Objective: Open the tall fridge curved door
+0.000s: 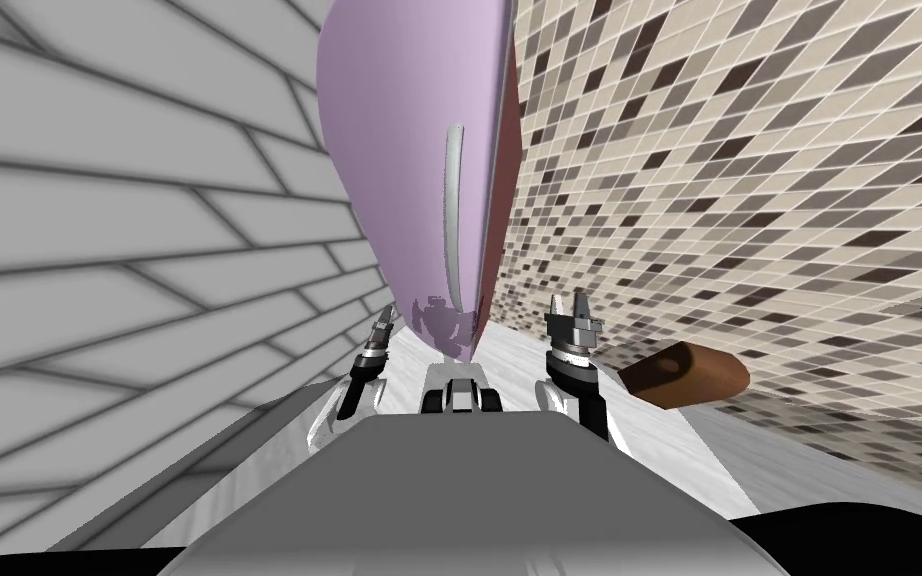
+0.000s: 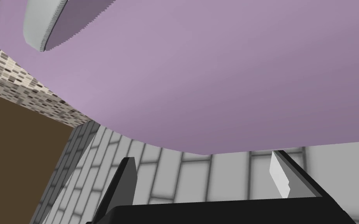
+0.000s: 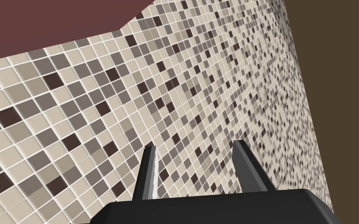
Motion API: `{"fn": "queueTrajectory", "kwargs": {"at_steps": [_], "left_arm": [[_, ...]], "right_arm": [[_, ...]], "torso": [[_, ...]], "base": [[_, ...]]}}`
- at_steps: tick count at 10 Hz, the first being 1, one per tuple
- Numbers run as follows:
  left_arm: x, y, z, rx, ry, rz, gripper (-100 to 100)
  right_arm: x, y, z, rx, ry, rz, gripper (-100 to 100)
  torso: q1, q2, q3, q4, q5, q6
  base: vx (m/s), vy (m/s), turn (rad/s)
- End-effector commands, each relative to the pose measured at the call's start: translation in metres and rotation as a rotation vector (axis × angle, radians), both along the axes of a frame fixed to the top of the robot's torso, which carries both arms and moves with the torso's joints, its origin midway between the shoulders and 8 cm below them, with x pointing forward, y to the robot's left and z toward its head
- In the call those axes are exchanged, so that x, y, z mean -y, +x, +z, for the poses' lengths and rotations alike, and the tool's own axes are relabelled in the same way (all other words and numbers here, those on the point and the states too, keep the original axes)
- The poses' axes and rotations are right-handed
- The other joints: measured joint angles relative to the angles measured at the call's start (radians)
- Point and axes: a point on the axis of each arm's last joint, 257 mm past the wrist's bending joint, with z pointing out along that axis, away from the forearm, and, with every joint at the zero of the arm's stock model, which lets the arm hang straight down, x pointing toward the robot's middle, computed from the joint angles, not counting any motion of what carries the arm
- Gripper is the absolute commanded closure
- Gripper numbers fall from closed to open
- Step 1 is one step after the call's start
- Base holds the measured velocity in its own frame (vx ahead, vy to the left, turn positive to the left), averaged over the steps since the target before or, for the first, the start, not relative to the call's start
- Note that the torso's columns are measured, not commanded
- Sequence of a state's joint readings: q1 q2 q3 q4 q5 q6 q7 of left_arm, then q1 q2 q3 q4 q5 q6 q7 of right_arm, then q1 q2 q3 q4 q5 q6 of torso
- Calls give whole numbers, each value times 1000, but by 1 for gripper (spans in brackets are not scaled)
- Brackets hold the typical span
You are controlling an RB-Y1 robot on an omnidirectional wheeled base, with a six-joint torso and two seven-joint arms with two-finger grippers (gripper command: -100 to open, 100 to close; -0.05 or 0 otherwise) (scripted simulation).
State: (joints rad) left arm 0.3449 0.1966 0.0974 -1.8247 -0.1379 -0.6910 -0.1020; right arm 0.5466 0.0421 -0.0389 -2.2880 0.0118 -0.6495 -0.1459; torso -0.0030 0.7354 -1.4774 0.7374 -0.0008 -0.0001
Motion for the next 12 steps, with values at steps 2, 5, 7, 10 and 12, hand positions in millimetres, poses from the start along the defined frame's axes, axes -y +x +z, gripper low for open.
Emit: {"fn": "queueTrajectory", "kwargs": {"at_steps": [2,5,7,10,12], "left_arm": [[-8,7,-22,-29,35,15,-100],[-17,13,-39,-46,79,29,-100],[-22,17,-51,-62,96,37,-100],[-28,20,-67,-87,110,46,-100],[-33,23,-79,-103,124,52,-100]], "right_arm": [[0,0,0,0,0,0,0],[0,0,0,0,0,0,0],[0,0,0,0,0,0,0],[0,0,0,0,0,0,0],[0,0,0,0,0,0,0]], "torso": [[2,3,2,1,1,0],[5,3,1,1,1,0],[3,3,2,1,1,0],[4,3,1,1,1,0],[2,1,1,0,1,0]], "base": [[53,-135,82],[59,-112,94],[54,-121,92],[50,-104,76],[63,-125,90]]}}
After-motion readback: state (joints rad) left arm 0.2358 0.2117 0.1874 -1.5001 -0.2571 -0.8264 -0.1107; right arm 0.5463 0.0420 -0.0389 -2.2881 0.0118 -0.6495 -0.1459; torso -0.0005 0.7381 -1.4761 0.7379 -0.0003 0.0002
